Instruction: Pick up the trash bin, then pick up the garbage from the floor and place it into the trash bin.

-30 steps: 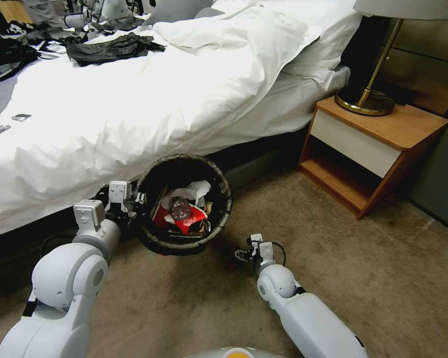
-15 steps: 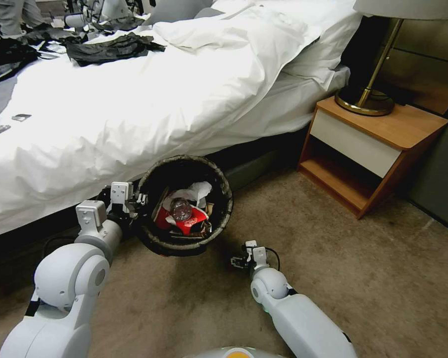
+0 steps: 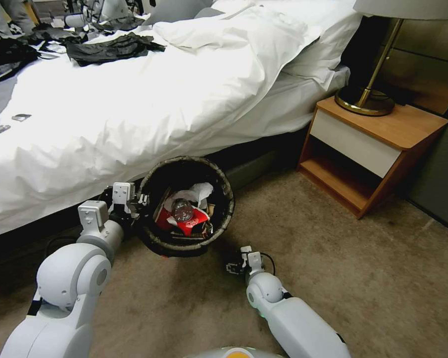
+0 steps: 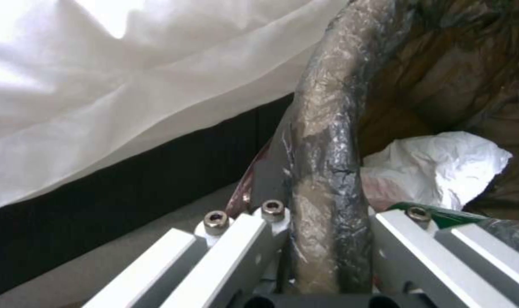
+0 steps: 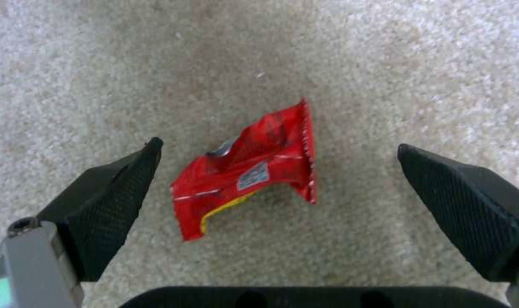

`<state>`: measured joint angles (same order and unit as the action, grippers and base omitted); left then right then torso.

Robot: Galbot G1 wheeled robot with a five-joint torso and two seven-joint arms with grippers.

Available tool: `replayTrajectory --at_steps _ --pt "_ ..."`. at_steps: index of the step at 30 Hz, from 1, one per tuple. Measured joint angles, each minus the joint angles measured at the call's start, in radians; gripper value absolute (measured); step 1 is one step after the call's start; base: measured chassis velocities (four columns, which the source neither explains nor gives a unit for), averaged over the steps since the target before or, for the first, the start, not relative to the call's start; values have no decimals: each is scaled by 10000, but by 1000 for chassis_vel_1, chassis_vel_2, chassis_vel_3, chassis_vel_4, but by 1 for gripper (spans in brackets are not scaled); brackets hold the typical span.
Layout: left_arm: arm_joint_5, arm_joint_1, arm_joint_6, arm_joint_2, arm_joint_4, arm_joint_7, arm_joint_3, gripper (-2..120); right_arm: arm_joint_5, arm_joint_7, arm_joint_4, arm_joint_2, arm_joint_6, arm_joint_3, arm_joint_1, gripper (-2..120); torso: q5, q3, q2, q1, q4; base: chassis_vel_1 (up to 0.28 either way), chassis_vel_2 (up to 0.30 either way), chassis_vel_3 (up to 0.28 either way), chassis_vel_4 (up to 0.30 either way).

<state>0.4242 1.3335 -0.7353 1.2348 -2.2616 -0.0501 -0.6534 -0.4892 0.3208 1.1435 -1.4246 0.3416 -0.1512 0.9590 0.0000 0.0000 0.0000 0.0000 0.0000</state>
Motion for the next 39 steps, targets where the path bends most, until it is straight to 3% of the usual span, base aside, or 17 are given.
replayTrajectory --at_steps 35,39 --pt "-25 -32 0 40 34 52 -17 1 146 -342 -1243 -331 -218 -180 -604 100 -3 -1 1 -1 -3 0 0 0 0" --pt "-23 -49 0 26 74 56 -43 1 206 -360 -1068 -283 -189 -163 -411 91 -8 -2 1 -1 -5 0 0 0 0"
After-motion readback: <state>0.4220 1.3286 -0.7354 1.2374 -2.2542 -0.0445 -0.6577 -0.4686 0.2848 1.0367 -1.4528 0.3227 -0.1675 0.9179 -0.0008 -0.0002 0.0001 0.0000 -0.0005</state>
